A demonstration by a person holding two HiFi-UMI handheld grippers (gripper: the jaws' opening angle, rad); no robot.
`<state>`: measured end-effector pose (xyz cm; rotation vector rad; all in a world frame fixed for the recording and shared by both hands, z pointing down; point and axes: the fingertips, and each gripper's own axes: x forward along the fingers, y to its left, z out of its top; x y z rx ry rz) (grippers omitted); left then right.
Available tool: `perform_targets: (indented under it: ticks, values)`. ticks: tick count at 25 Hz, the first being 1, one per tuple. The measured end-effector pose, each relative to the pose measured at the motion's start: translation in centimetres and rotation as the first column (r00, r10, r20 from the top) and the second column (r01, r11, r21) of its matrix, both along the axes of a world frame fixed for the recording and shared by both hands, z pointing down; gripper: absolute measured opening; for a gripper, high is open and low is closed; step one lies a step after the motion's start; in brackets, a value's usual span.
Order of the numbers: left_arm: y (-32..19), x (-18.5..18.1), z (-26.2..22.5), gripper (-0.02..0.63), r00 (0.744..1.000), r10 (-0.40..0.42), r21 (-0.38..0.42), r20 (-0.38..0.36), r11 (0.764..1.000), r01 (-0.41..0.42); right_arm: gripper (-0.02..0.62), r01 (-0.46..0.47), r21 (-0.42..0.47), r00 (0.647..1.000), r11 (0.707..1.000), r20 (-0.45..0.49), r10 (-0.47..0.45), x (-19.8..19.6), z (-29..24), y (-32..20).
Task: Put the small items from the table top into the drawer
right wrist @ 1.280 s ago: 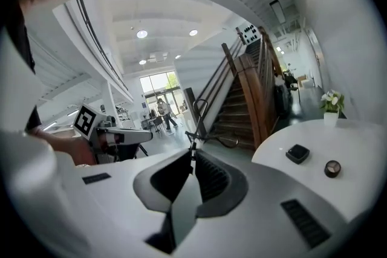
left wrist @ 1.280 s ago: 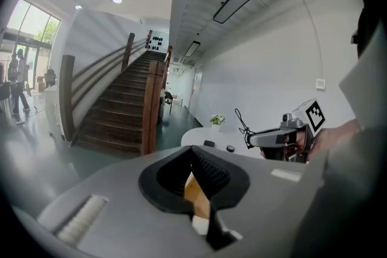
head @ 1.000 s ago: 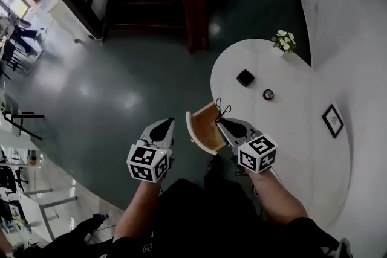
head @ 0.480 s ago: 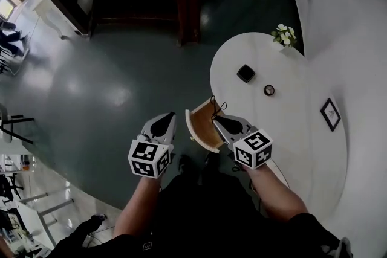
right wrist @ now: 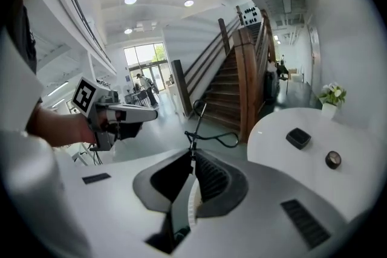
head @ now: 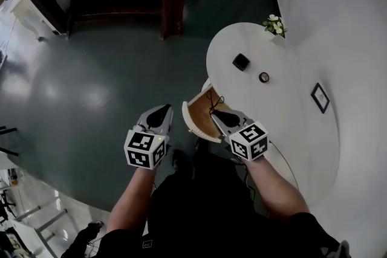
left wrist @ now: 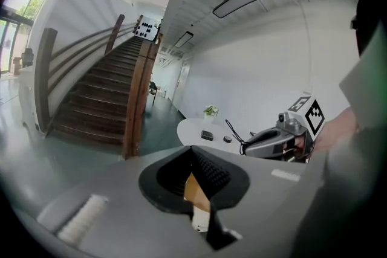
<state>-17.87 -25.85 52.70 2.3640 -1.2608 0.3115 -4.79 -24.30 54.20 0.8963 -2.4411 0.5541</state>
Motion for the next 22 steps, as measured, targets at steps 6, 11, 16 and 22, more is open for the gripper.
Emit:
perform_targets:
  ticks: [6, 11, 16, 22]
  values:
    - [-0.9, 1.0, 2.7, 0.011, 0.999, 0.047, -0.036, -0.004, 0.998, -0.047, 0.035, 0.006, -0.043, 0.998, 0.999, -0.069, -0.009, 0.1, 4.0, -0.5]
    - [-1.4, 1.3, 4.9, 0.011, 0.998, 0.056, -0.087, -0.012, 0.995, -0.057, 0.035, 0.021, -0.085, 0.991, 0.996, -0.133, -0.032, 0.0, 7.7, -0.9]
    - [-2.1, 1.9, 6.7, 0.011, 0.998, 0.058, -0.133, -0.007, 0.989, -0.059, 0.035, 0.054, -0.135, 0.978, 0.989, -0.193, -0.08, 0.5, 11.2, -1.0]
    - [-2.9, 2.7, 8.2, 0.011, 0.998, 0.067, -0.167, 0.02, 0.984, -0.063, 0.035, 0.079, -0.218, 0.962, 0.973, -0.238, -0.132, 1.3, 15.7, -0.7]
